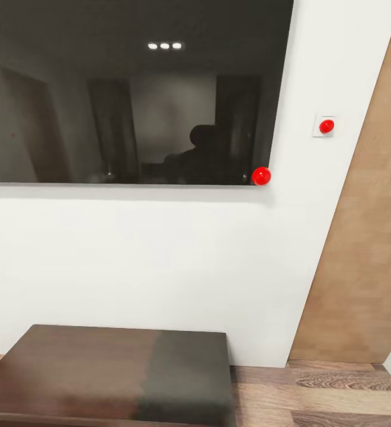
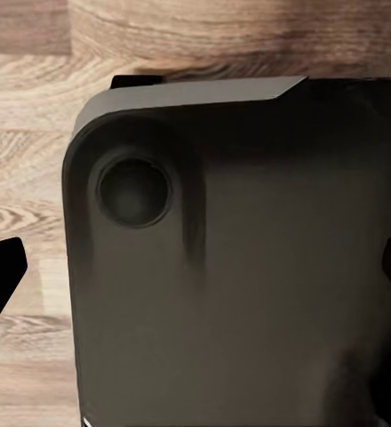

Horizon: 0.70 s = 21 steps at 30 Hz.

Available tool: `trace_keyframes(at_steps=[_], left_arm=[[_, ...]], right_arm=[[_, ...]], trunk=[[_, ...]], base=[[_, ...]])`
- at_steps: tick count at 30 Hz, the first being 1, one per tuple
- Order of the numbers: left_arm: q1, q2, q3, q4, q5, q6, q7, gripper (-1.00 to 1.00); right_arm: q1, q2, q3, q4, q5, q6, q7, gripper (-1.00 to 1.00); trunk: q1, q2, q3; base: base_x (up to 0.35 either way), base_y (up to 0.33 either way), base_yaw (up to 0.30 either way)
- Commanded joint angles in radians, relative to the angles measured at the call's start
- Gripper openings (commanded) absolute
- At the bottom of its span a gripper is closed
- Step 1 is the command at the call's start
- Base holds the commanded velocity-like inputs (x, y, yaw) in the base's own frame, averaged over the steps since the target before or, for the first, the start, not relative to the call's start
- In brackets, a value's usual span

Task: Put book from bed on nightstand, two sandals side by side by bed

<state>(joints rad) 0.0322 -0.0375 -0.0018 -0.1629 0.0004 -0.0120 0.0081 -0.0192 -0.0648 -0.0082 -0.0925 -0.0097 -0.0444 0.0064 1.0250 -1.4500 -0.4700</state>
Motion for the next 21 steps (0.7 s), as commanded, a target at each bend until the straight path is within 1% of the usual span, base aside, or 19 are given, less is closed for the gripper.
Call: trace_keyframes(at_steps=[1, 6, 7, 14, 18, 21], left_arm=[[0.000, -0.002, -0.002, -0.006, -0.001, 0.000, -0.002, 1.00], [0.000, -0.005, -0.004, -0.034, -0.005, 0.001, -0.009, 1.00], [0.000, -0.005, -0.004, -0.501, -0.004, 0.000, -0.011, 1.00], [0.001, -0.003, -0.012, -0.496, -0.008, -0.005, -0.018, 1.00], [0.001, -0.003, -0.027, -0.493, -0.009, -0.021, -0.017, 1.00], [0.001, -0.004, -0.031, -0.490, -0.007, -0.032, -0.017, 1.00]], right_arm=[[0.000, -0.006, 0.000, -0.006, 0.000, -0.002, 0.000, 1.00], [0.000, -0.034, -0.002, -0.034, -0.002, -0.006, 0.001, 1.00], [-0.001, -0.050, -0.002, -0.326, -0.002, -0.005, -0.002, 1.00], [0.000, -0.052, 0.000, -0.305, 0.002, -0.005, -0.005, 1.00], [0.000, -0.050, 0.009, -0.288, 0.013, -0.007, -0.004, 1.00], [0.000, -0.048, 0.018, -0.283, 0.027, -0.007, -0.005, 1.00]], trunk=[[0.000, 0.000, 0.000], [0.000, 0.000, 0.000], [0.000, 0.000, 0.000], [0.000, 0.000, 0.000], [0.000, 0.000, 0.000], [0.000, 0.000, 0.000]], base=[[0.000, 0.000, 0.000], [0.000, 0.000, 0.000], [0.000, 0.000, 0.000], [0.000, 0.000, 0.000], [0.000, 0.000, 0.000], [0.000, 0.000, 0.000]])
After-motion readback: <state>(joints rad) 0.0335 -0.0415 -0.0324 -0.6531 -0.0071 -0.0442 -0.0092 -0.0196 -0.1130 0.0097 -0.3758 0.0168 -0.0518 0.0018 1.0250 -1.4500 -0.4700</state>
